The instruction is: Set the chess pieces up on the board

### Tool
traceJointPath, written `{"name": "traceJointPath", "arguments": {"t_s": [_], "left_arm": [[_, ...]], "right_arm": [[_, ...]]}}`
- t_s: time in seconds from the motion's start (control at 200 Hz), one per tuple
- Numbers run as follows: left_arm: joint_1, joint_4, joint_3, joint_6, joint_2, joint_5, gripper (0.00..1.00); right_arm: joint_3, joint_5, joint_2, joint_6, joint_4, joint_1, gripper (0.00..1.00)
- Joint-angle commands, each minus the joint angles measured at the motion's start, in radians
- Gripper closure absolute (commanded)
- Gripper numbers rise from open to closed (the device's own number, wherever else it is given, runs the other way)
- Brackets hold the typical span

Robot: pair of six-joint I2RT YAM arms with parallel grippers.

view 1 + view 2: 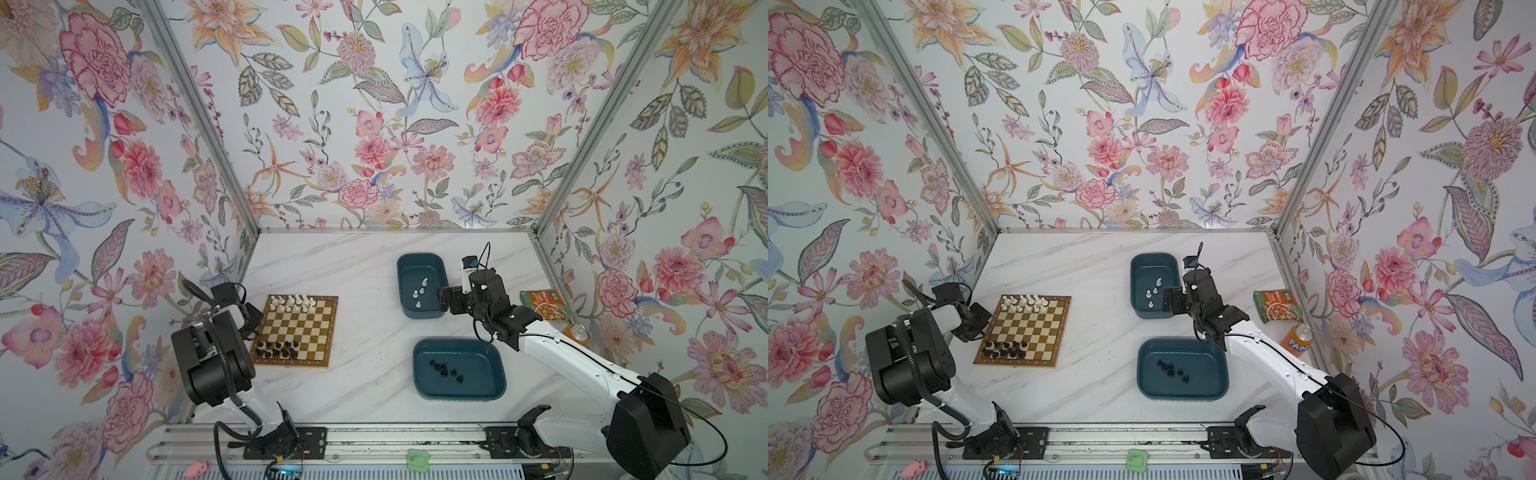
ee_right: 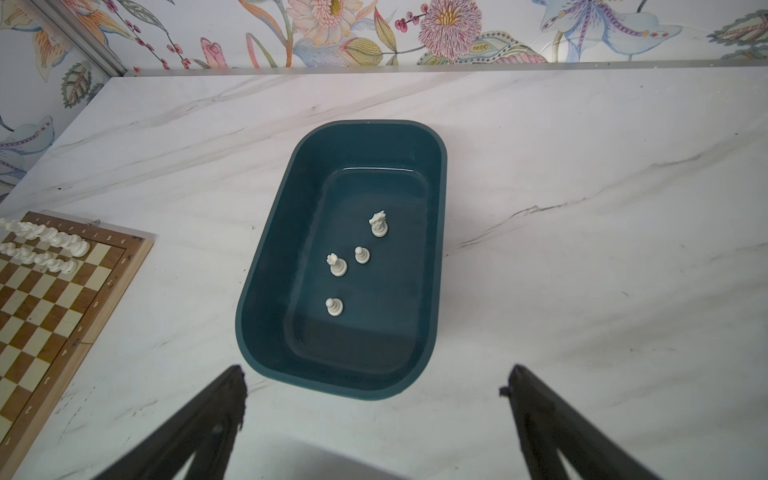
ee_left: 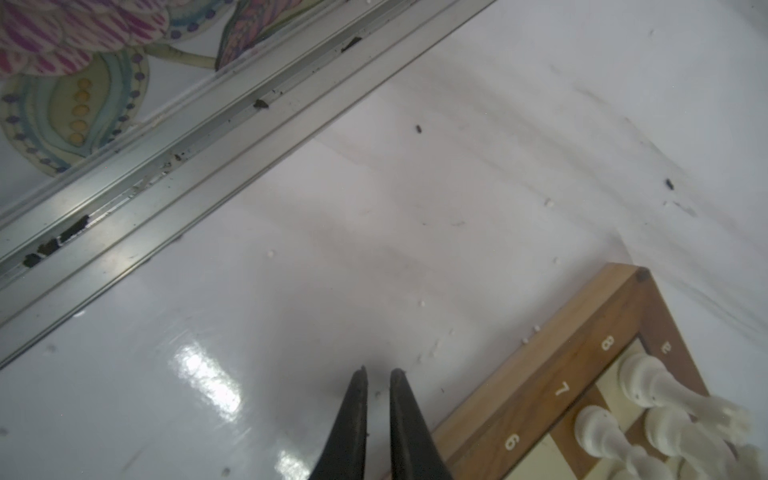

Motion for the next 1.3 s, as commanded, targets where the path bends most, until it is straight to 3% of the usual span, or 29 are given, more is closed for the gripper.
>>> {"name": "traceJointPath", "arguments": {"t_s": [0.0,0.871,1.291], "left_arm": [[0.007,-0.018,-0.008,0.023,0.049,0.046,0.86],[-0.045,0.025,-0.176,0.032,-0.055,0.145,0.94],[-0.121,0.056,-0.139,0.030,-0.016,0.166,0.94]], "right_arm": [[0.029,0.009,-0.003,-0.005,-0.012,0.013,0.01],[-0.018,0.045,-0.089,0.013,-0.046,0.076,0.01],[-0.051,0.072,-0.188,0.018,-0.110,0.087,0.01]]}}
